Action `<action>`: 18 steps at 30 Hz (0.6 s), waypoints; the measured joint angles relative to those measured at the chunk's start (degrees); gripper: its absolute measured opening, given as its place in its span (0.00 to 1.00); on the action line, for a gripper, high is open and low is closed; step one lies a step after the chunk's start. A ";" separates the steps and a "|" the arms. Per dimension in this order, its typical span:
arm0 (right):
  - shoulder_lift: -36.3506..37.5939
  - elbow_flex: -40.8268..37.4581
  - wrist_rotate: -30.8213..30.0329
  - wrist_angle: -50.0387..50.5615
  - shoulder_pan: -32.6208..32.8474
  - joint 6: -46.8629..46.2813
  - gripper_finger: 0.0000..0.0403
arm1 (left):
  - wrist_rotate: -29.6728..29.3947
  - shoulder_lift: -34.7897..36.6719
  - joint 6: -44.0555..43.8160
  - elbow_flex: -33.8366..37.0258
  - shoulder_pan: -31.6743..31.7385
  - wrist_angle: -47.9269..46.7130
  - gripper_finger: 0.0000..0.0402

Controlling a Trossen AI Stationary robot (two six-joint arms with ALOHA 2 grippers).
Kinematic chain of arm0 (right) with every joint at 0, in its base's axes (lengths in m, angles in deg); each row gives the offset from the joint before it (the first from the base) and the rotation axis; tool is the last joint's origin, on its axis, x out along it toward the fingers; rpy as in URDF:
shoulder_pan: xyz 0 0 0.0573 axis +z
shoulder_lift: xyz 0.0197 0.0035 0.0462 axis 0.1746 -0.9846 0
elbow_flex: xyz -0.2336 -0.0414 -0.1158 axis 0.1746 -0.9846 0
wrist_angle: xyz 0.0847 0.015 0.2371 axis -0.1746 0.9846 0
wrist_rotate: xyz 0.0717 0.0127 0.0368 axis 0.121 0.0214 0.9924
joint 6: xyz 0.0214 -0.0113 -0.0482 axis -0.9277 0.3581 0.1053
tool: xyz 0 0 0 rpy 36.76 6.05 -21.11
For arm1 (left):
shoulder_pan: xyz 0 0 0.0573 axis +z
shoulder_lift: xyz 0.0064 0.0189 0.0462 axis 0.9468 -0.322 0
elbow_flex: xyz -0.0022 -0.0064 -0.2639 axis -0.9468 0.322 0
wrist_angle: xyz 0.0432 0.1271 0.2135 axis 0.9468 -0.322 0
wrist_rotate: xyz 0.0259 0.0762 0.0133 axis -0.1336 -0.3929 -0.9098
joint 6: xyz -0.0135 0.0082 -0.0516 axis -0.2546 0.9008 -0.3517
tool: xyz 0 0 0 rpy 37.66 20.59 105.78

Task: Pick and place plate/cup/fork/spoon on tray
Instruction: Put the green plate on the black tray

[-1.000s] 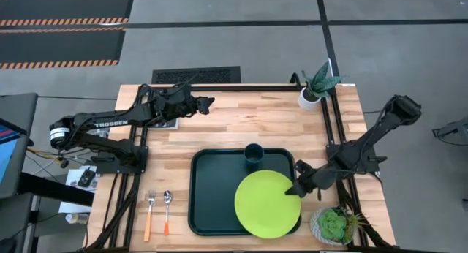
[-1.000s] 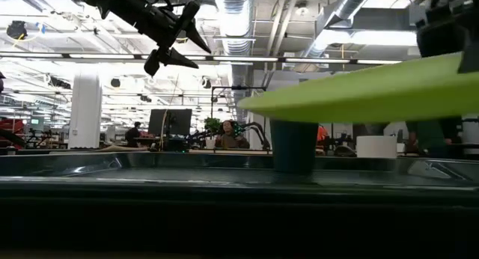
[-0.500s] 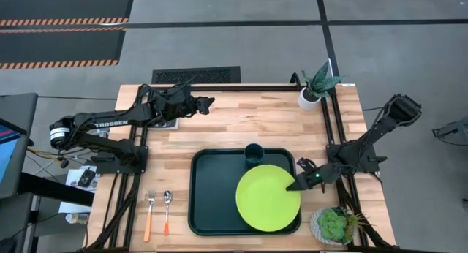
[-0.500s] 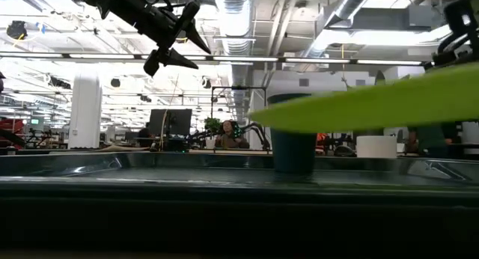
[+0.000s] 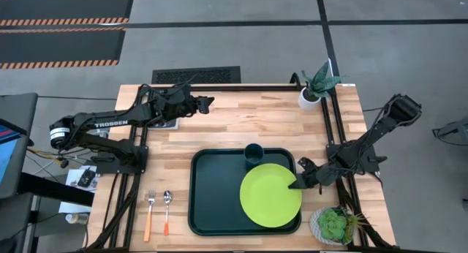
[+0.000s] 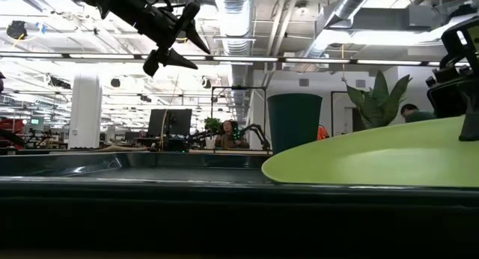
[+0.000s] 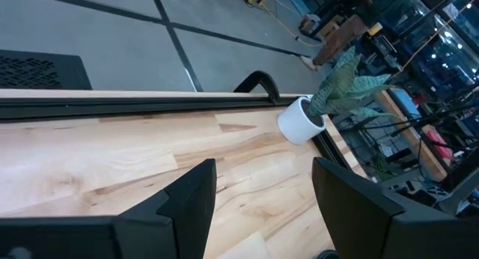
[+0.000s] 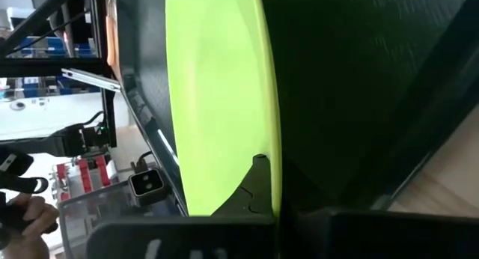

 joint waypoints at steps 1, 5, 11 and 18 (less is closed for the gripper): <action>-0.01 0.00 0.01 0.13 0.00 -0.01 0.01 | -0.04 0.01 -0.02 0.00 0.01 0.00 0.52; -0.02 -0.01 0.20 0.61 0.00 -0.07 0.07 | -0.15 0.01 -0.02 0.00 -0.01 0.00 0.52; -0.04 -0.02 0.50 0.76 0.00 -0.20 0.15 | -0.19 0.01 0.08 0.00 0.01 -0.02 0.52; -0.07 2.05 0.48 1.85 0.00 1.77 0.25 | -0.19 0.00 0.55 0.00 0.00 -0.02 0.52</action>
